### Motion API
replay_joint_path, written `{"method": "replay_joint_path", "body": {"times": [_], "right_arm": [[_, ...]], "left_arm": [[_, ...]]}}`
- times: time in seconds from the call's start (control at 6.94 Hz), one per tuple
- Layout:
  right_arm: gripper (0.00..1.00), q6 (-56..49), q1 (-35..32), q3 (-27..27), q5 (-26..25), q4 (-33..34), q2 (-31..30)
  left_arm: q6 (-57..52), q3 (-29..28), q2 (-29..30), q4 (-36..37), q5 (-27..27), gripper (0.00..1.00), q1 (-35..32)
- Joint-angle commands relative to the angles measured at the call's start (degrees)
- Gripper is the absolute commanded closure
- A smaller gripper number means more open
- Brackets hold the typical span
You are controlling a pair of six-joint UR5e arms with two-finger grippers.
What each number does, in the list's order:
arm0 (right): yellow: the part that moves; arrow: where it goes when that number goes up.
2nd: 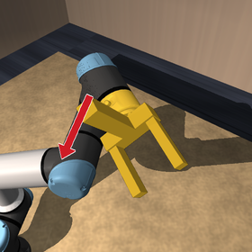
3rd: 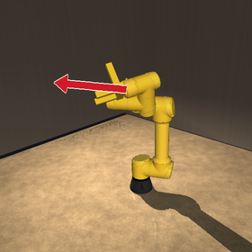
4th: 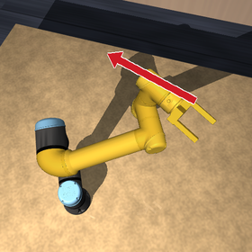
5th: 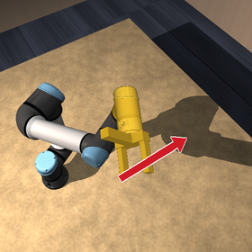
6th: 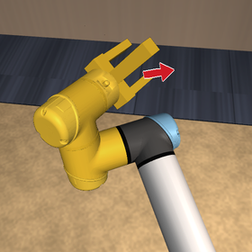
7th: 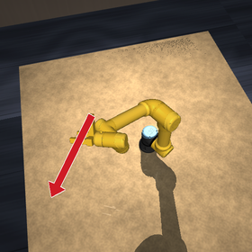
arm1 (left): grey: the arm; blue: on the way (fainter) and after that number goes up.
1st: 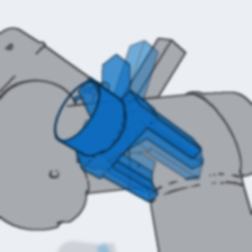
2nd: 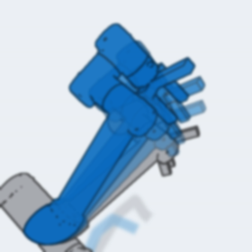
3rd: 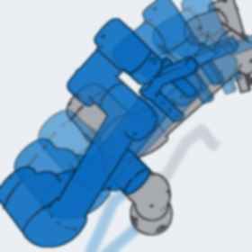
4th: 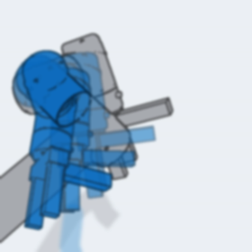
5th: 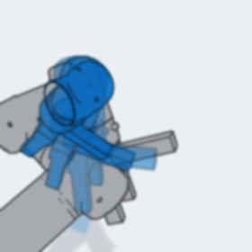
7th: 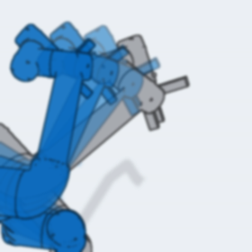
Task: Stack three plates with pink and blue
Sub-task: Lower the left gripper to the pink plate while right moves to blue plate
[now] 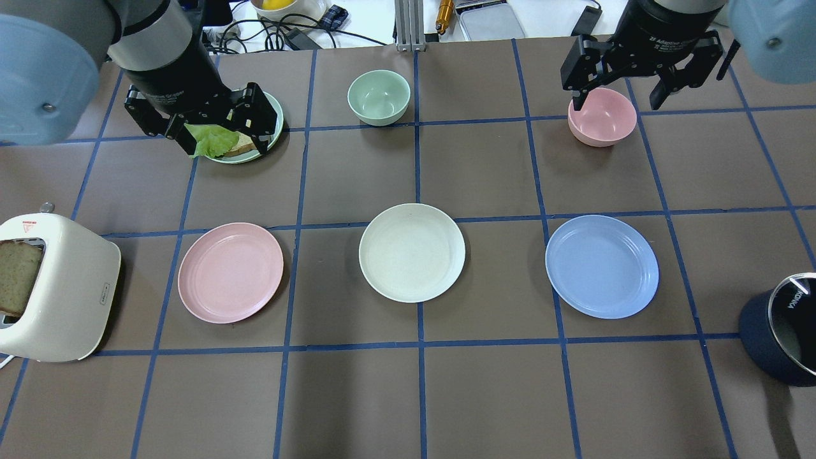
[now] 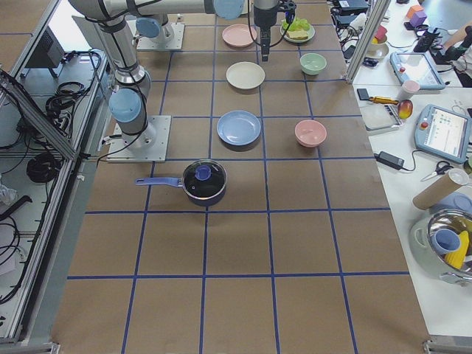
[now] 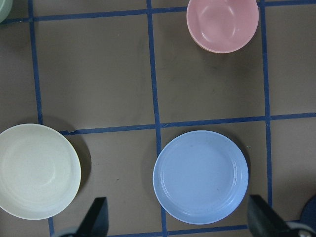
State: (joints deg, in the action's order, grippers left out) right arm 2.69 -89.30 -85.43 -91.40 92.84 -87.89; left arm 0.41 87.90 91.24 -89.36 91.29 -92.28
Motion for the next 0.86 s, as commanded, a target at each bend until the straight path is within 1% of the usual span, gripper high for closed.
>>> {"method": "replay_joint_path", "body": {"times": [0.0, 0.29, 0.43, 0.72], "right_arm": [[0.0, 0.03, 0.0, 0.0, -0.01, 0.15, 0.0], [0.0, 0.03, 0.0, 0.0, 0.08, -0.02, 0.0], [0.0, 0.03, 0.0, 0.0, 0.08, -0.02, 0.0], [0.0, 0.29, 0.0, -0.78, -0.01, -0.11, -0.17]], "left_arm": [[-0.05, 0.08, 0.33, 0.23, 0.11, 0.0, -0.01], [-0.05, 0.87, 0.77, 0.41, 0.12, 0.0, -0.01], [-0.05, 3.31, 0.43, 0.67, 0.12, 0.0, -0.01], [1.26, 9.19, 1.04, 7.42, 0.12, 0.0, -0.35]]}}
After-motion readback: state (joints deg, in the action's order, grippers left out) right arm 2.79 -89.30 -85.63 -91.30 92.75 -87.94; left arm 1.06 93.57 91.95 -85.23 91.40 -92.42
